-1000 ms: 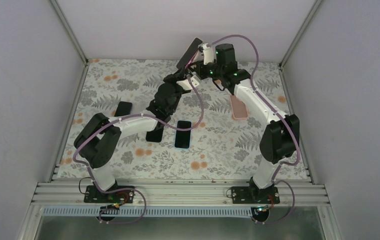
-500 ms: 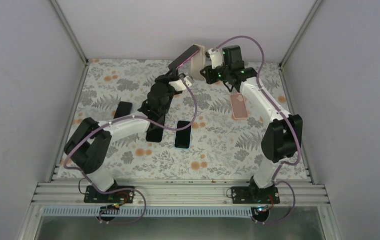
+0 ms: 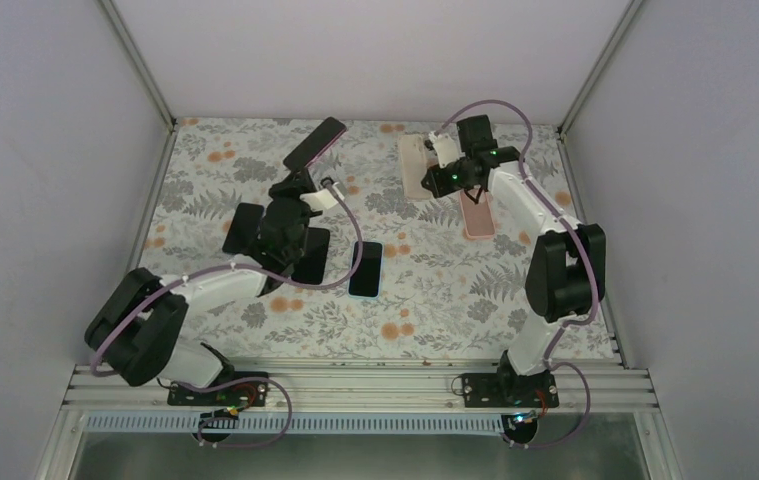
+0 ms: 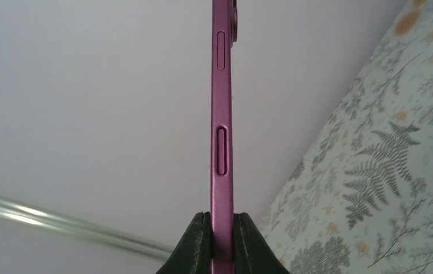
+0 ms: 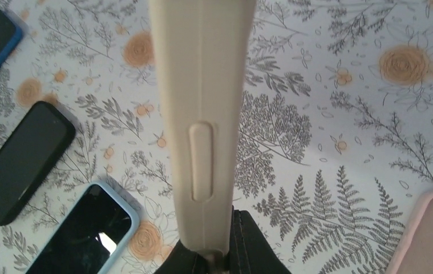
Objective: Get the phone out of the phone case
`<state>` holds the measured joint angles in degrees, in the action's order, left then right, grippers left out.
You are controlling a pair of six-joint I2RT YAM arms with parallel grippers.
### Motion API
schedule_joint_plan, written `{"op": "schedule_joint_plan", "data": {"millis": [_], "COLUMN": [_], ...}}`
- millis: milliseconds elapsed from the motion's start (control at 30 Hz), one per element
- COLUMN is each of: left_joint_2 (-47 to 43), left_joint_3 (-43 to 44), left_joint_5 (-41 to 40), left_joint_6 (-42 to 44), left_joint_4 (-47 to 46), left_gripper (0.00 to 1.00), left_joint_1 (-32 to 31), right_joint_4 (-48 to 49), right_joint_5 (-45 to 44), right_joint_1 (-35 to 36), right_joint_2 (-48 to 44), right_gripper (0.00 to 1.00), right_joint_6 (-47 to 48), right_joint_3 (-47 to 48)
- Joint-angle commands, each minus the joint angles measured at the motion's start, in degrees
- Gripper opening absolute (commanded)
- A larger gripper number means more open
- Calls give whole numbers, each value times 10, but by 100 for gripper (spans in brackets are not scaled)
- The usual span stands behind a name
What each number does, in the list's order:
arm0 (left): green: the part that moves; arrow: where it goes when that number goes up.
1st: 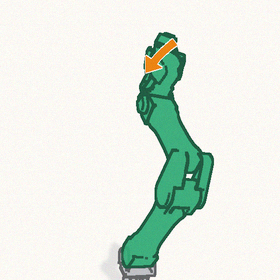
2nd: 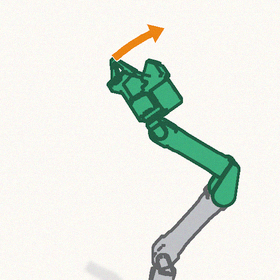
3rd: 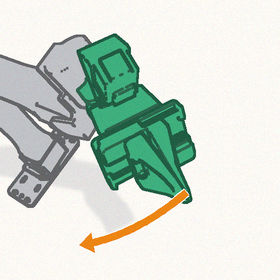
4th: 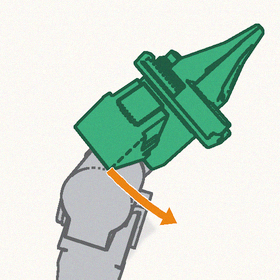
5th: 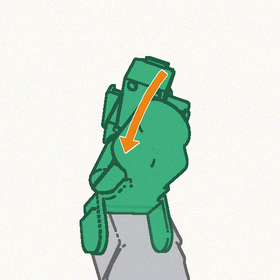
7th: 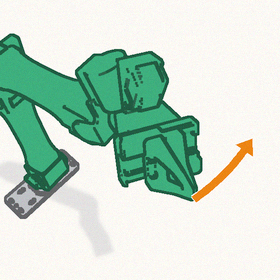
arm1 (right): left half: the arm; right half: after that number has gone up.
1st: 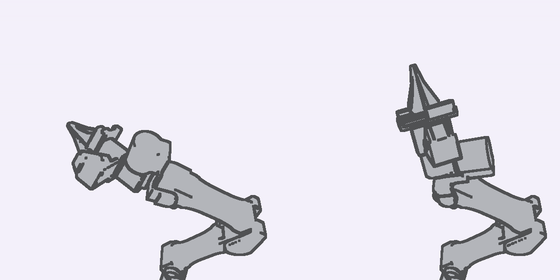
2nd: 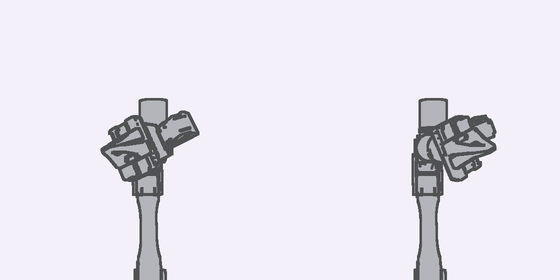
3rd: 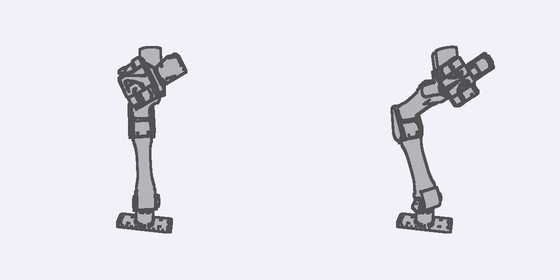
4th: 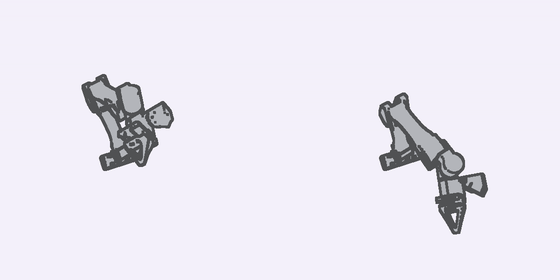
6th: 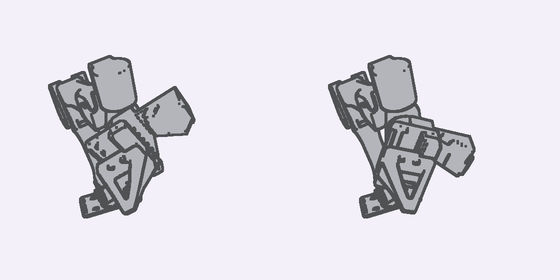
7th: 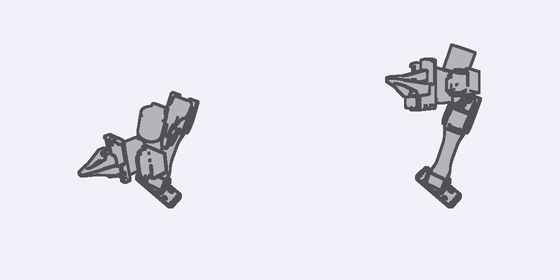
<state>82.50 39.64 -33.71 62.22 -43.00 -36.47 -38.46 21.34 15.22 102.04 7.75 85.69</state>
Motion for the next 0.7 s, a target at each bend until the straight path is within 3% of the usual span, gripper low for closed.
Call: {"op": "schedule_joint_plan", "data": {"millis": [0,267,467,567,667], "left_joint_2": [-55,-135,-222,-201,-133], "left_joint_3": [-33,-235,-314,-341,-386], "left_joint_5": [-54,-81,-48,-32,0], "left_joint_6": [58,202,150,150,192], "left_joint_4": [-84,-223,-125,-130,-229], "left_gripper": [2,2,2,2,2], "left_joint_1": [1,70,194,254,294], "right_joint_4": [-26,-101,-112,-121,-128], "right_joint_5": [20,43,77,106,119], "right_joint_1": [-8,-24,-31,-32,-34], "right_joint_2": [10,26,28,35,44], "right_gripper": [3,3,4,4,4], "right_joint_6": [31,95,116,119,121], "right_joint_3": [-6,-35,-74,-82,-84]}}
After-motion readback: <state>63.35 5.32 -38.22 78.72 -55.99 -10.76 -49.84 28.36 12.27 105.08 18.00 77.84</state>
